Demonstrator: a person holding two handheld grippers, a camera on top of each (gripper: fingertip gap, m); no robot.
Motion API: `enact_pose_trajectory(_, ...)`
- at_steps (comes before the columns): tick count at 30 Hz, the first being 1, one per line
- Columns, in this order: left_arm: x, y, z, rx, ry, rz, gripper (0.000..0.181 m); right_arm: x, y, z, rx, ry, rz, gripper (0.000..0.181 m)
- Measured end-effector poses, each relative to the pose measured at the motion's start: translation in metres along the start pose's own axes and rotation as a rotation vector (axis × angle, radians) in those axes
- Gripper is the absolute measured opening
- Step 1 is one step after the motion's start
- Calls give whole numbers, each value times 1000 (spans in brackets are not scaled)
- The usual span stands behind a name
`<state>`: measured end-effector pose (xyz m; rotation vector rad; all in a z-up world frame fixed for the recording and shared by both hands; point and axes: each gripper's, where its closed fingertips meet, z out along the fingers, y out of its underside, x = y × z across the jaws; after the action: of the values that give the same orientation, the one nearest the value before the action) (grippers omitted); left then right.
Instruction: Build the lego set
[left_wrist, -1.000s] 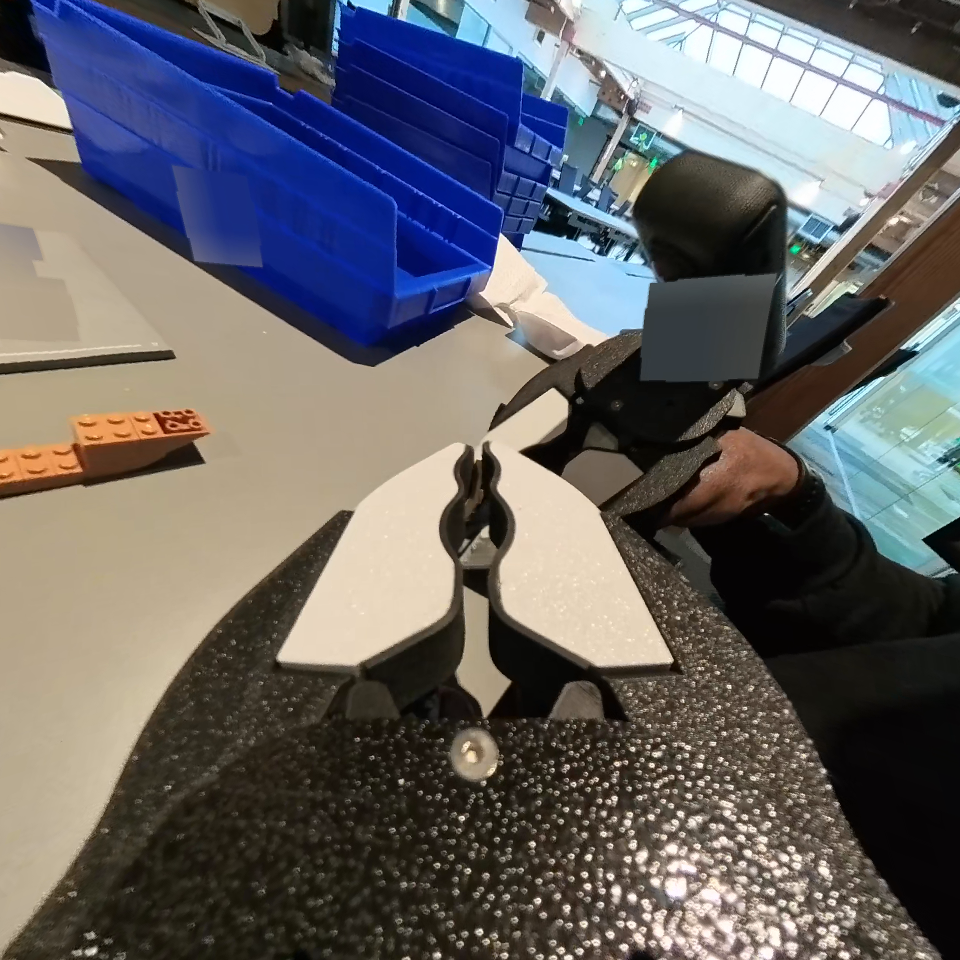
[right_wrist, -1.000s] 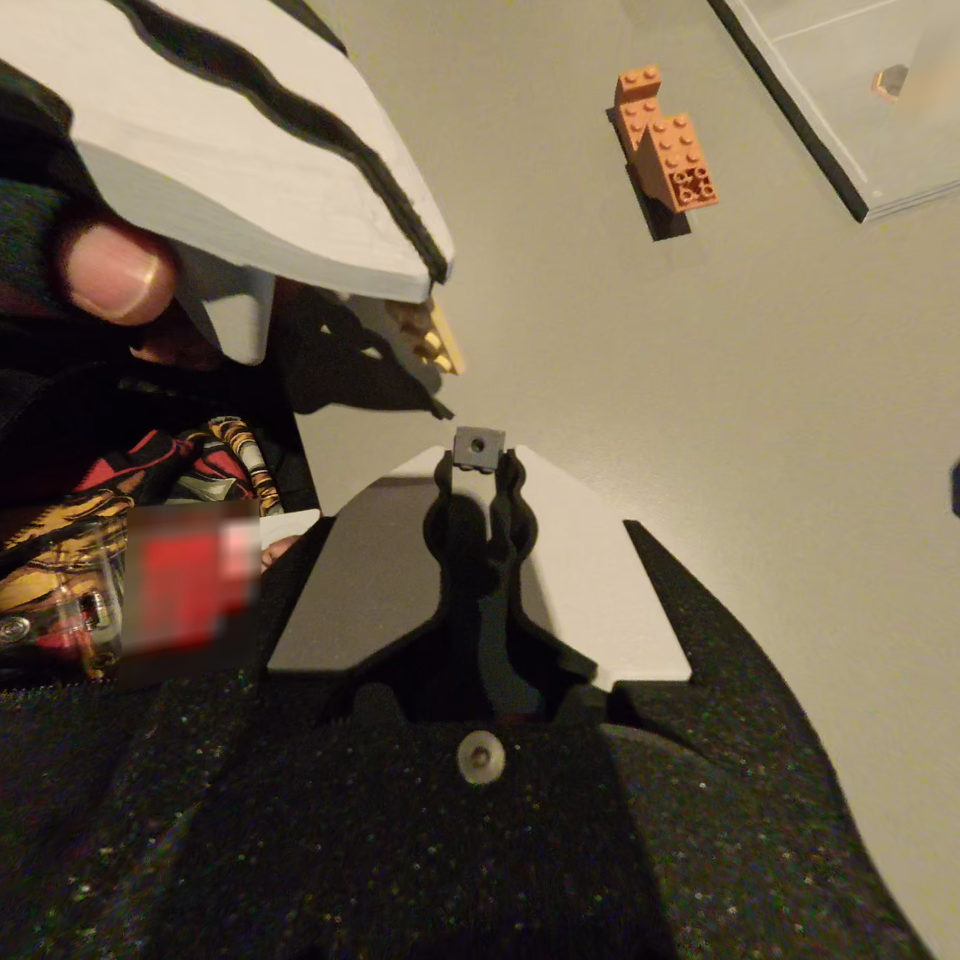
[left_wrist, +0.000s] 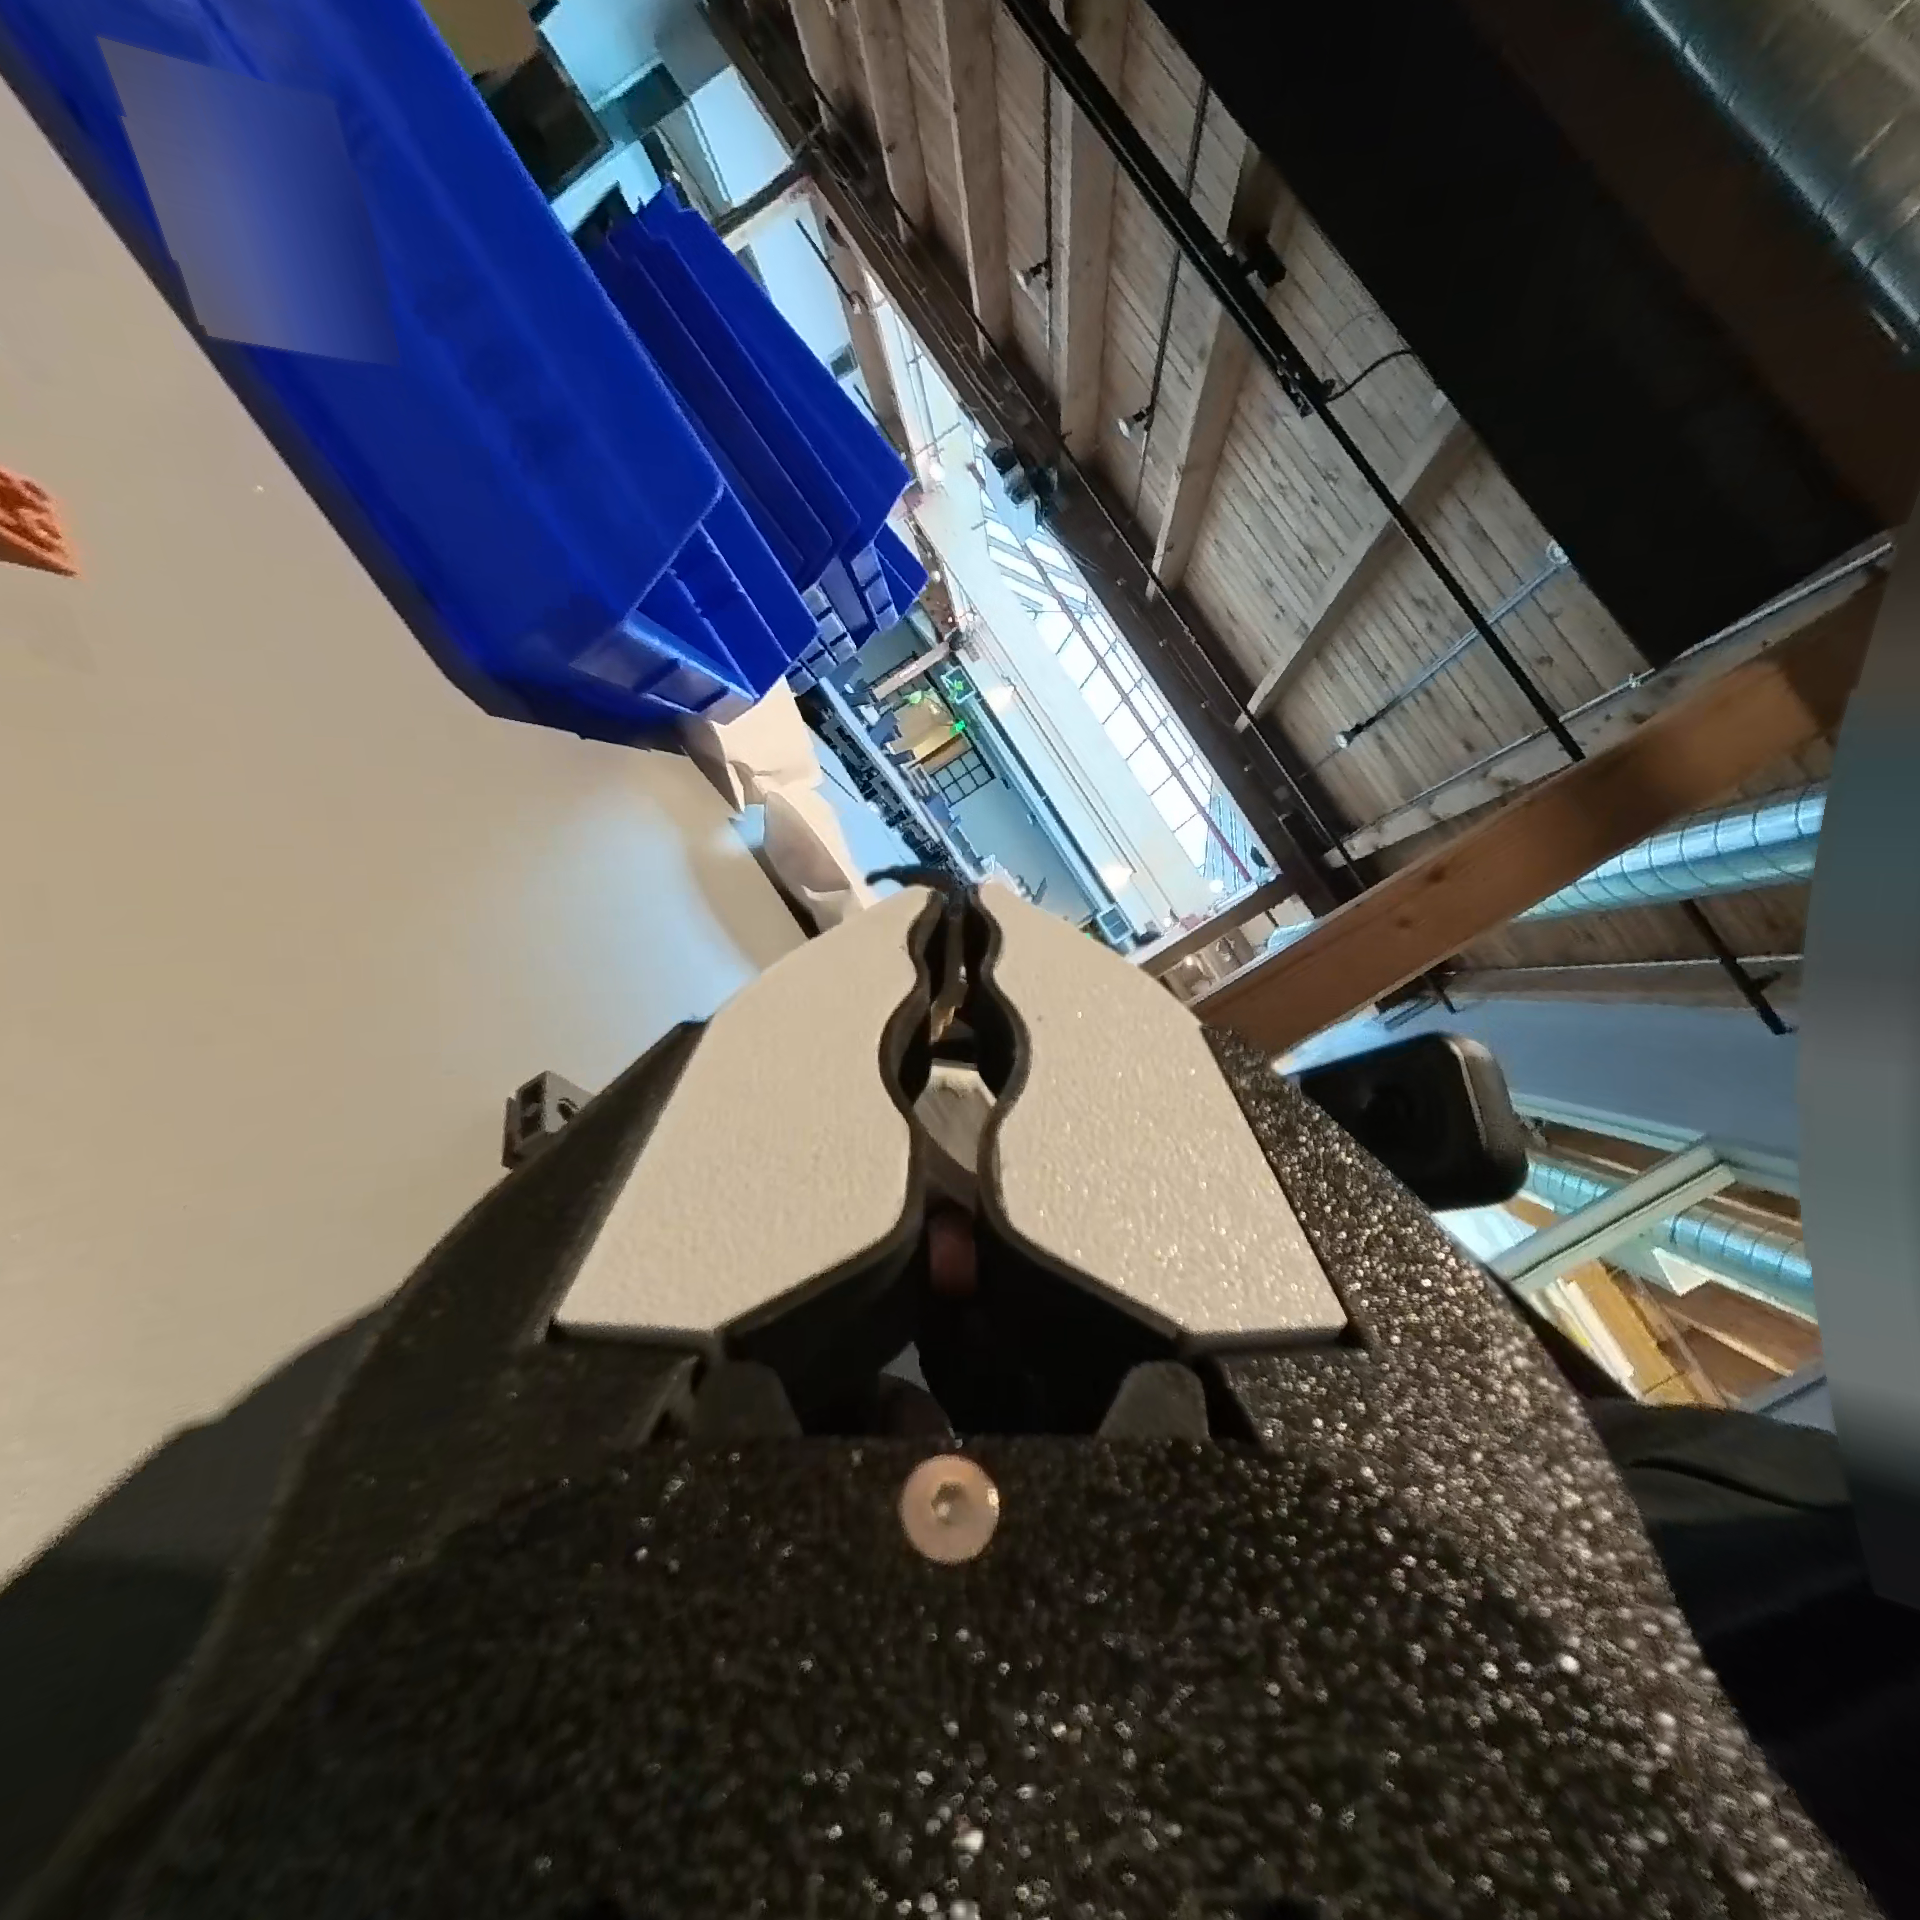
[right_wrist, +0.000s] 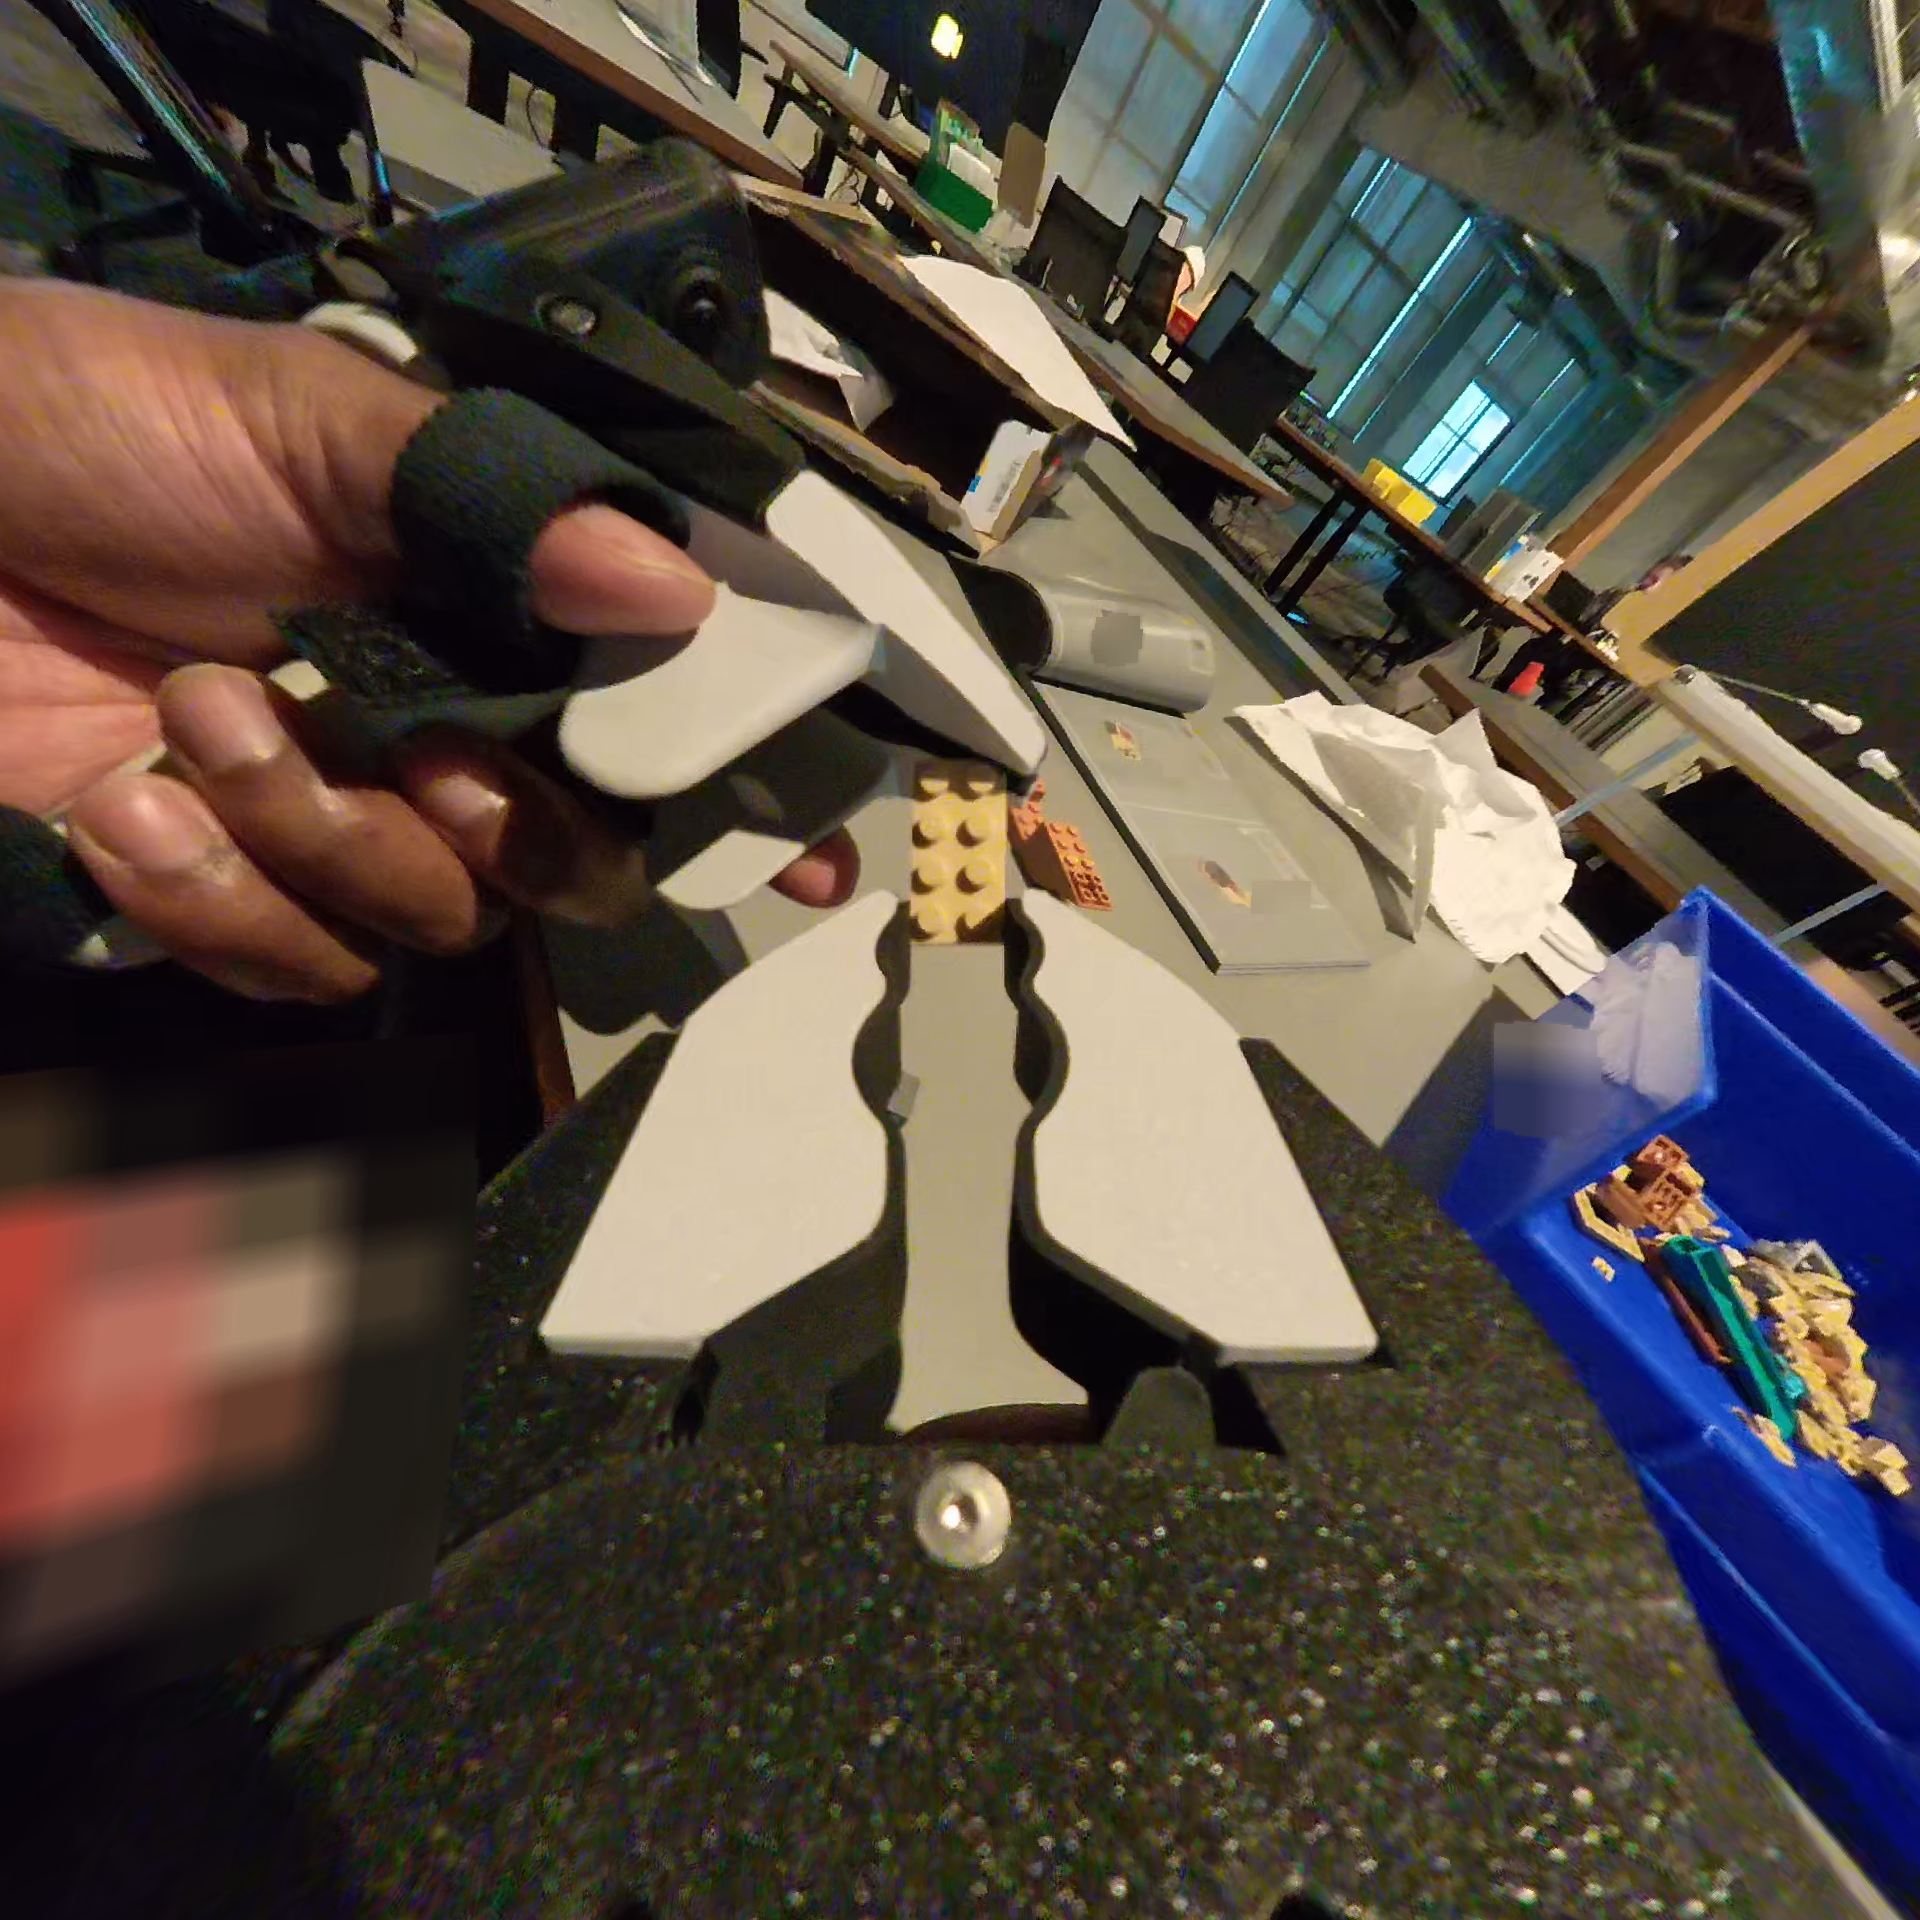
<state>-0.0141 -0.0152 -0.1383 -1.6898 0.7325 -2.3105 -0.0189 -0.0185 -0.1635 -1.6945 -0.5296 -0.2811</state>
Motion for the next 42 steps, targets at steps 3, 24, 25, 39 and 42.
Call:
enact_pose_trajectory(3,4,3,0,-45,11,56,3,0,-2,-3,17,-4,-53,16)
enact_pose_trajectory(24,14,30,-28,-966,-2,126,36,-21,-32,-15,180,9,-1175,16)
enact_pose_trajectory(25,13,33,-29,-986,2,111,35,-21,-33,-15,183,5,-1207,16)
enact_pose_trajectory(39,15,44,-36,-1022,112,3,16,-25,-29,-7,226,19,-1325,17)
enact_pose_trajectory(42,15,36,-30,-906,142,-51,16,-14,-26,-3,170,51,-1197,22)
